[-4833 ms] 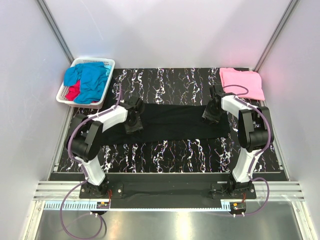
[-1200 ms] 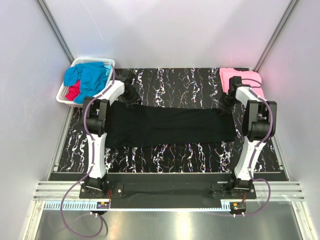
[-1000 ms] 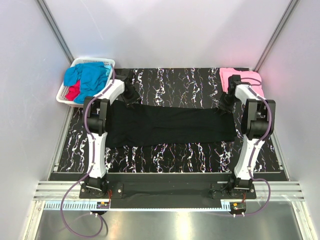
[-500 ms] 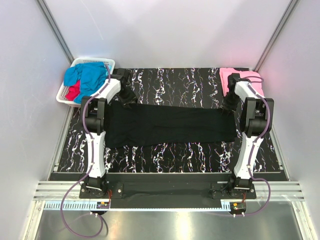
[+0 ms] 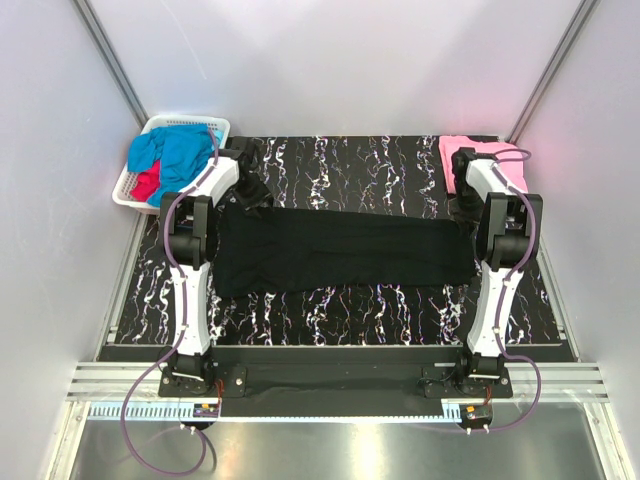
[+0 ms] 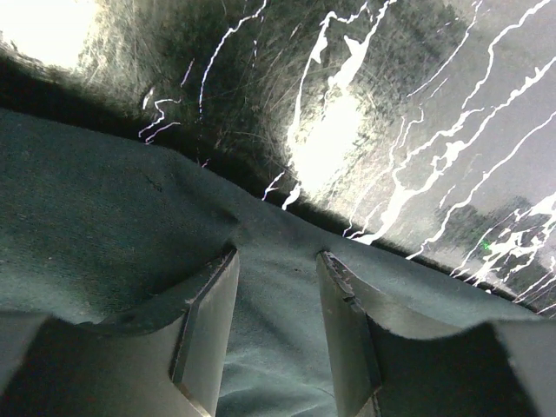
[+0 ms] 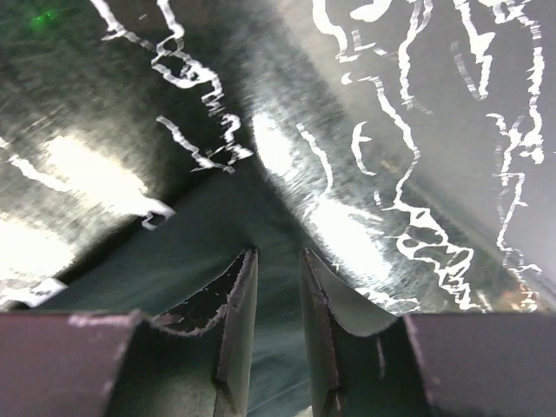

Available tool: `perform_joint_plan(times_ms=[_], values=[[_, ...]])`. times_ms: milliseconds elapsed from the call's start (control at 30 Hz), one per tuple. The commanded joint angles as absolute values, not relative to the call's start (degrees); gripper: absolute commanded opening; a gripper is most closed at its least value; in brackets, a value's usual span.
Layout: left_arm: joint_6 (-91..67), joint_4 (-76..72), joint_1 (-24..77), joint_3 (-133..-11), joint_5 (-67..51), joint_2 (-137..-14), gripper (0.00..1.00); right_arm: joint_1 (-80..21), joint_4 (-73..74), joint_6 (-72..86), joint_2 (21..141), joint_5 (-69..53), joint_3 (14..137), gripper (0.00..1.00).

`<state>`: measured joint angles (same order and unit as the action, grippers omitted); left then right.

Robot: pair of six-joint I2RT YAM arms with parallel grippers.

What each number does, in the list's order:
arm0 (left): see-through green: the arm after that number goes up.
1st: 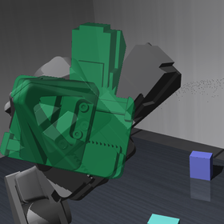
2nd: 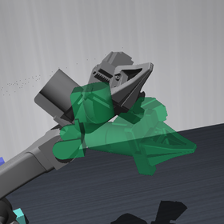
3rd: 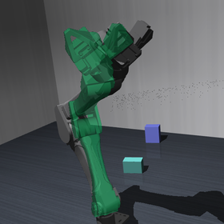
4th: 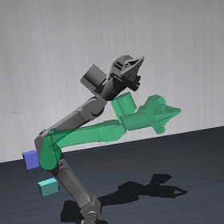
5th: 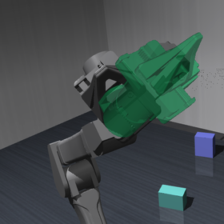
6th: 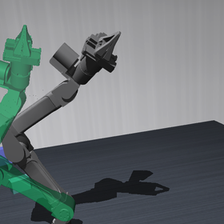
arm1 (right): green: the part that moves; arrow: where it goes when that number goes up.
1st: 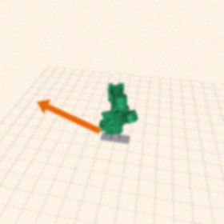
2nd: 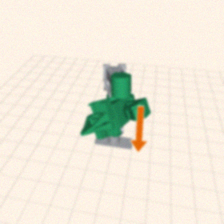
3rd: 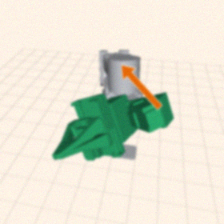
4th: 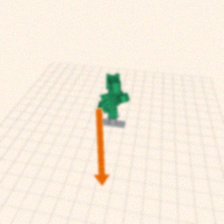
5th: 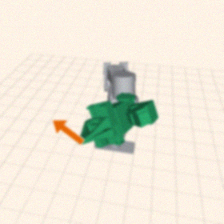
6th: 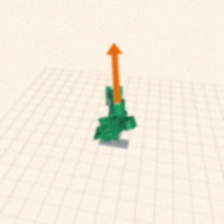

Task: Fold and stack the t-shirts
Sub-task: Fold the tshirt

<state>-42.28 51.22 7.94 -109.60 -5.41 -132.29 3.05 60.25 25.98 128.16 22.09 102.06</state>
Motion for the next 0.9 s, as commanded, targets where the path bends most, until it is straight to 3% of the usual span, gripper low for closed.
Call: perform_joint_plan(times_ms=[0, 167, 433, 667, 867], values=[[-40.0, 52.6, 6.7, -110.7, -4.3, -133.7, 0.48, 4.0, 60.1, 25.7, 126.3, 26.6, 102.4, 0.33], [-37.8, 50.4, 7.2, -110.7, -6.6, -129.8, 0.48, 4.0, 55.8, 21.5, 120.4, 15.5, 100.5, 0.34], [-35.0, 50.1, 9.0, -107.6, -4.5, -122.6, 0.49, 2.6, 55.5, 20.9, 114.8, 13.6, 97.4, 0.38], [-34.4, 50.0, 12.9, -96.4, 1.2, -115.2, 0.53, -3.2, 52.7, 19.5, 109.7, 12.9, 89.8, 0.55], [-37.1, 48.4, 15.1, -83.7, 3.5, -108.5, 0.54, -4.4, 48.7, 19.0, 107.4, 9.6, 83.1, 0.59]])
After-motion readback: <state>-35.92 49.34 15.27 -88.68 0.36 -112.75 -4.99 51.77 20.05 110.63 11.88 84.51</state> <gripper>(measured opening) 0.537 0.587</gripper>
